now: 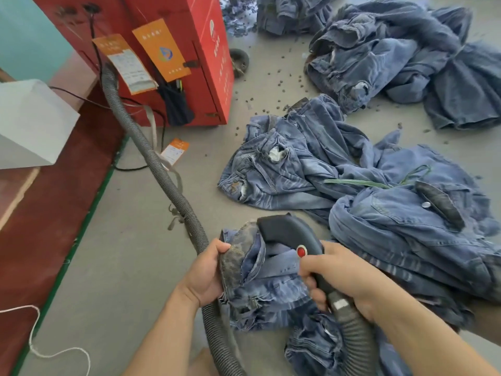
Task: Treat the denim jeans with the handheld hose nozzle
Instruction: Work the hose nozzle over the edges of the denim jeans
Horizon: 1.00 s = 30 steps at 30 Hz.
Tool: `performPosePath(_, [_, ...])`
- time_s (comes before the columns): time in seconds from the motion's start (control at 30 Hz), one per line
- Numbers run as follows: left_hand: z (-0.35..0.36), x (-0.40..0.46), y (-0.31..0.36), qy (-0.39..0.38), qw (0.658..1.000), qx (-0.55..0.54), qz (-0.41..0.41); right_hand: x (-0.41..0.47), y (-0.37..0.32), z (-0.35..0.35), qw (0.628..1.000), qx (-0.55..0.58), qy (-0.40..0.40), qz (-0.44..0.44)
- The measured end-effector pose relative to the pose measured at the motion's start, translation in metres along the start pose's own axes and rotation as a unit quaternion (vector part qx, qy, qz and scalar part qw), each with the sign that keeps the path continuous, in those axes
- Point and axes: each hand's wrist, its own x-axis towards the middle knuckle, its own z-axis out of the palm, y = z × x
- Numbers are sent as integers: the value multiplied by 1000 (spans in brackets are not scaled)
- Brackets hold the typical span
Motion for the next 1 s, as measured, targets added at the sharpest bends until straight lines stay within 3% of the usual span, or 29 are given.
performPosePath(0.13, [0, -6, 1, -22, 1000, -11, 6, 15, -6, -17, 986, 116, 121, -21])
performPosePath(0.23, [-3, 1, 8, 13, 998, -63, 29, 0, 11, -37, 972, 152, 172, -52])
performPosePath(0.4, [4, 22, 42, 53, 991, -121, 18, -14, 31, -55, 970, 182, 157, -31])
performPosePath(0.53, [17, 50, 70, 67, 948, -265, 166, -14, 46, -54, 970, 193, 144, -21])
performPosePath(0.57, [19, 58, 70, 92, 958, -205, 176, -14, 48, -54, 968, 201, 148, -23])
performPosePath(0.6, [20, 64, 68, 152, 973, -70, 156, -14, 50, -53, 967, 204, 152, -28])
performPosePath(0.63, [15, 71, 59, 238, 959, 93, 122, -14, 52, -52, 966, 203, 158, -33])
performPosePath(0.67, [6, 75, 47, 312, 918, 229, 86, -13, 53, -53, 966, 196, 164, -37])
performPosePath(0.7, [-1, 76, 35, 347, 887, 301, 50, -12, 55, -53, 967, 188, 170, -39])
performPosePath(0.8, [-23, 75, -2, 301, 915, 252, -90, -8, 58, -56, 972, 160, 168, -34])
performPosePath(0.83, [-28, 75, -12, 289, 911, 267, -124, -6, 60, -57, 974, 152, 163, -31])
performPosePath(0.9, [-38, 77, -21, 263, 856, 412, -166, -4, 63, -57, 978, 139, 154, -26])
performPosePath(0.97, [-41, 82, -22, 271, 738, 589, -185, -4, 65, -56, 981, 132, 143, -21])
performPosePath(1.0, [-38, 82, -16, 279, 700, 632, -181, -5, 64, -55, 982, 134, 135, -19])
